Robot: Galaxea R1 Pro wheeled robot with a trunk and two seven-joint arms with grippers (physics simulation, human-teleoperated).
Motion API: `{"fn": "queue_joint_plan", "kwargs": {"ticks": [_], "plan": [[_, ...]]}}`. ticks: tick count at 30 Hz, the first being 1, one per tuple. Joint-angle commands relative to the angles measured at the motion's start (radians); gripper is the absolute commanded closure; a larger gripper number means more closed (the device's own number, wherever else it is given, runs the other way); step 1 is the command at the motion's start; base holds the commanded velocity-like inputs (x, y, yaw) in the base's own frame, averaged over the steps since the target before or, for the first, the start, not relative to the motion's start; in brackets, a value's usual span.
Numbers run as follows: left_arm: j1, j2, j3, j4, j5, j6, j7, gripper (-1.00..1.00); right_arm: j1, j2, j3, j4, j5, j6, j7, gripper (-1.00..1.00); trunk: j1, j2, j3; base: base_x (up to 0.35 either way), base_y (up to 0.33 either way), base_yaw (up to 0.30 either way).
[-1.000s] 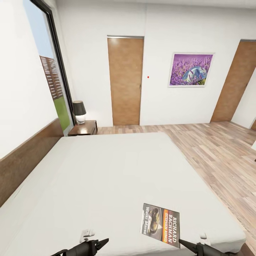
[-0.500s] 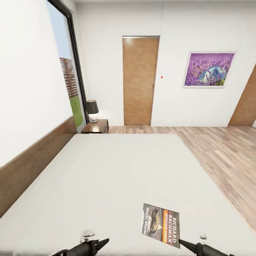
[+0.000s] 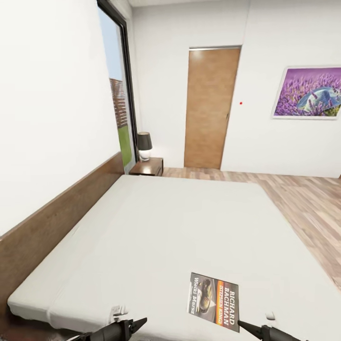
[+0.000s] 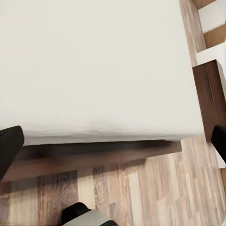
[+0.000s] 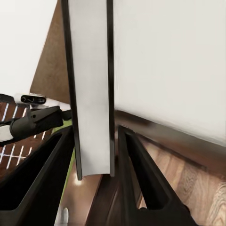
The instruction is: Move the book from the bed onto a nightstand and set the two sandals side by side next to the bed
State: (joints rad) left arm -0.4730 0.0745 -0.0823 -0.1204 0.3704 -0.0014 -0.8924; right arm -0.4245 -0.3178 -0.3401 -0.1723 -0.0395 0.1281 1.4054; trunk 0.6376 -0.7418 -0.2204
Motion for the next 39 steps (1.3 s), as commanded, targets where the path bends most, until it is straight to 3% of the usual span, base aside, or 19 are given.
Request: {"fn": "queue_joint_plan", "kwargs": {"ticks": [1, 20, 23, 24, 27, 31, 35, 39], "plan": [[-0.001, 0.0, -0.008, 0.001, 0.009, 0.0, -0.002, -1.0, 0.0, -0.001, -0.002, -0.001, -0.005, 0.01, 0.003, 1.0, 0.0, -0.001, -0.001, 0.0, 0.0, 0.291], [-0.001, 0.001, -0.008, 0.0, 0.007, -0.003, 0.008, -1.0, 0.0, -0.002, -0.002, -0.001, -0.006, 0.01, 0.003, 1.0, 0.0, -0.001, -0.001, 0.0, 0.0, 0.291], [-0.001, 0.002, -0.021, 0.0, -0.013, -0.012, 0.017, -1.0, 0.0, -0.006, -0.003, -0.001, -0.006, 0.01, 0.003, 1.0, 0.0, -0.001, -0.001, 0.0, 0.0, 0.291], [-0.001, 0.002, -0.035, 0.003, -0.036, -0.018, 0.033, -1.0, 0.0, -0.007, -0.003, -0.002, -0.006, 0.01, 0.003, 1.0, 0.0, -0.001, -0.001, 0.0, 0.0, 0.291], [-0.001, 0.002, -0.084, 0.041, -0.166, -0.041, 0.159, -1.0, 0.0, -0.01, -0.007, -0.004, -0.008, 0.012, 0.006, 1.0, 0.0, -0.001, -0.002, 0.0, 0.0, 0.291], [-0.001, 0.001, -0.099, 0.065, -0.315, -0.114, 0.215, -1.0, 0.0, -0.011, -0.012, -0.004, -0.007, 0.013, -0.012, 1.0, 0.0, -0.001, -0.003, 0.0, 0.0, 0.281], [-0.001, 0.002, -0.101, 0.094, -0.384, -0.159, 0.221, -1.0, 0.0, -0.013, -0.007, -0.001, -0.008, 0.01, -0.019, 1.0, 0.0, -0.001, -0.005, 0.0, 0.0, 0.273], [0.0, -0.001, -0.102, 0.099, -0.403, -0.168, 0.228, -1.0, 0.002, -0.013, -0.005, 0.001, -0.008, -0.04, -0.021, 1.0, 0.0, -0.001, -0.005, 0.0, 0.0, 0.273]]}}
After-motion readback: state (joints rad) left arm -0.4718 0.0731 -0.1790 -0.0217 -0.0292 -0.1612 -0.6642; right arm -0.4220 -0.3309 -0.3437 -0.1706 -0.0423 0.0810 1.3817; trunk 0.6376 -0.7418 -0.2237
